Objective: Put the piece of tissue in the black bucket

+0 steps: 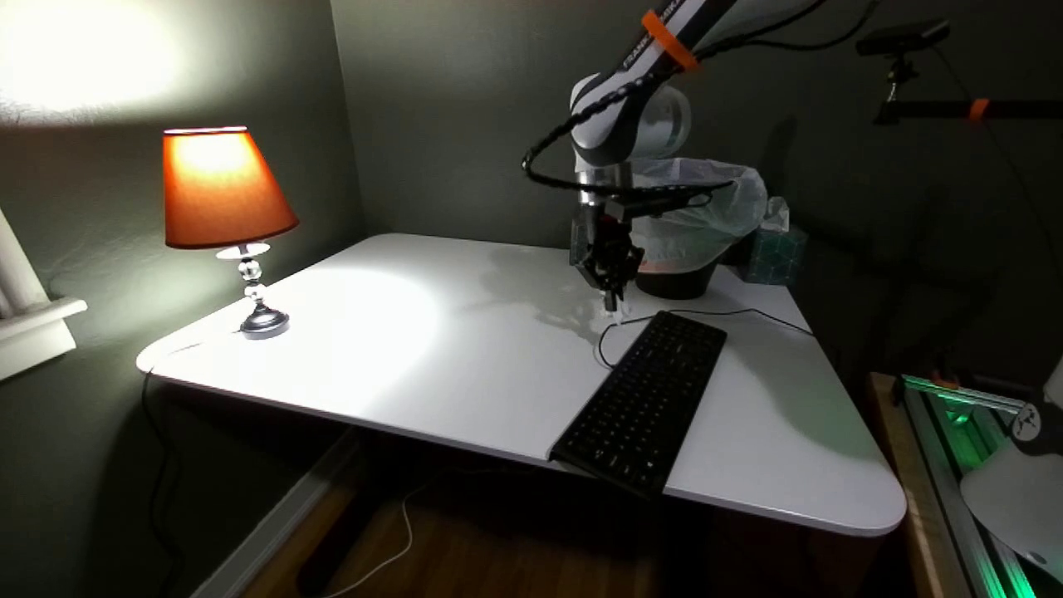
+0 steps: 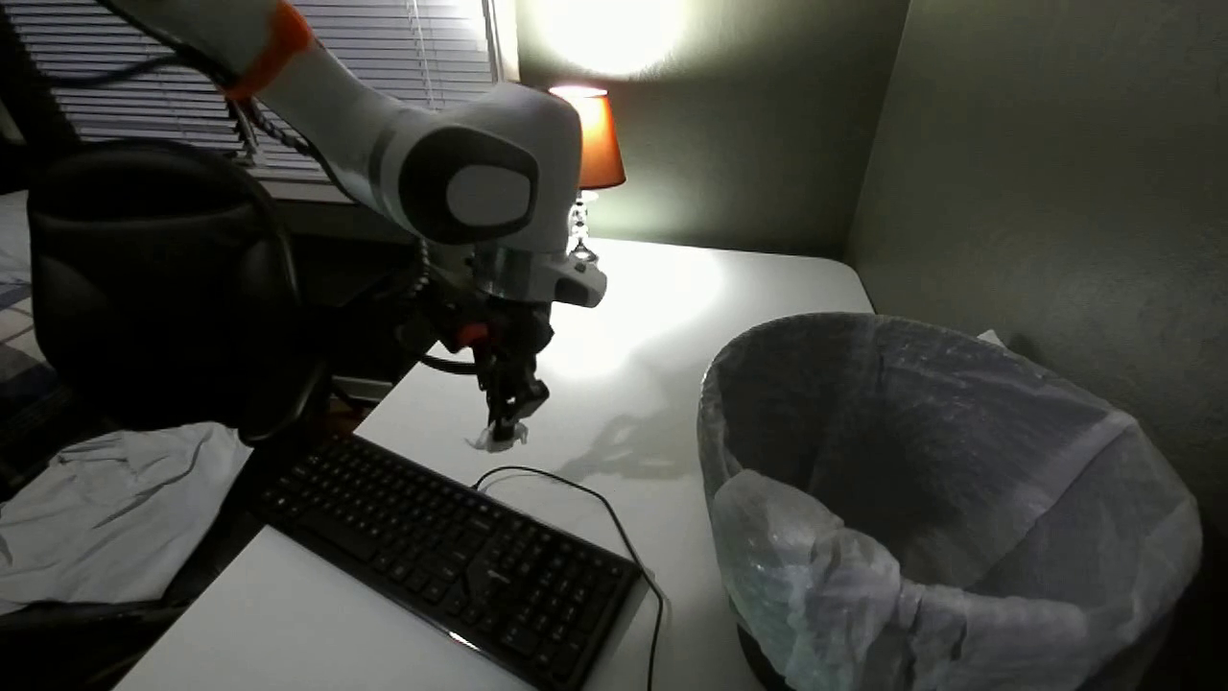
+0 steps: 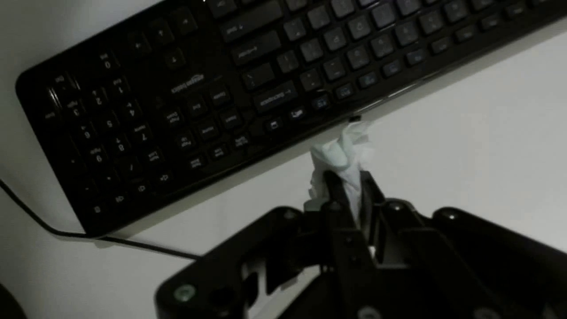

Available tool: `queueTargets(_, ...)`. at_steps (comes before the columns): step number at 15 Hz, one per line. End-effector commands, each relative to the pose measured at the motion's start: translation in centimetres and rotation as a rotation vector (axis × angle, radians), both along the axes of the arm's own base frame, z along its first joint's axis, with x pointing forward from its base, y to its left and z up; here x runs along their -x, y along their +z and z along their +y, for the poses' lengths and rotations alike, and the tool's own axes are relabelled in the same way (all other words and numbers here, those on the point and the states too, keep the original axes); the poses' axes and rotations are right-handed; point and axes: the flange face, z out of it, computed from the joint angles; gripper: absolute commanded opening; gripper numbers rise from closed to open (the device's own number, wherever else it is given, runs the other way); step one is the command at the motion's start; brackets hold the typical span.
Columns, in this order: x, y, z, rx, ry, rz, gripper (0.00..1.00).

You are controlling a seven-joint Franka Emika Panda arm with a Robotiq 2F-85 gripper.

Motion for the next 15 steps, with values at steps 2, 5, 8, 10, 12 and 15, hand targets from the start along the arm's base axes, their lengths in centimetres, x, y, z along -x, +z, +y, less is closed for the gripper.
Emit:
queueTargets(2, 3.7, 9.2, 2.4, 0.040, -0.153, -0.180, 0.03)
queueTargets(5, 4.5, 14.9, 3.0, 0.129, -0.190, -0.326, 0.03)
queueTargets(8, 5.3, 20.4, 2.8, 0.231, -0.238, -0.463, 0.03)
queueTargets(10, 5.9, 23.7, 1.9, 0.277, -0.308, -0.540, 0.03)
queueTargets(12, 6.7, 26.7, 0.4, 0.301, -0.402, -0.598, 0.03)
queueTargets(15, 8.2, 29.8, -2.4, 0.323, -0.551, -0.657, 0.03)
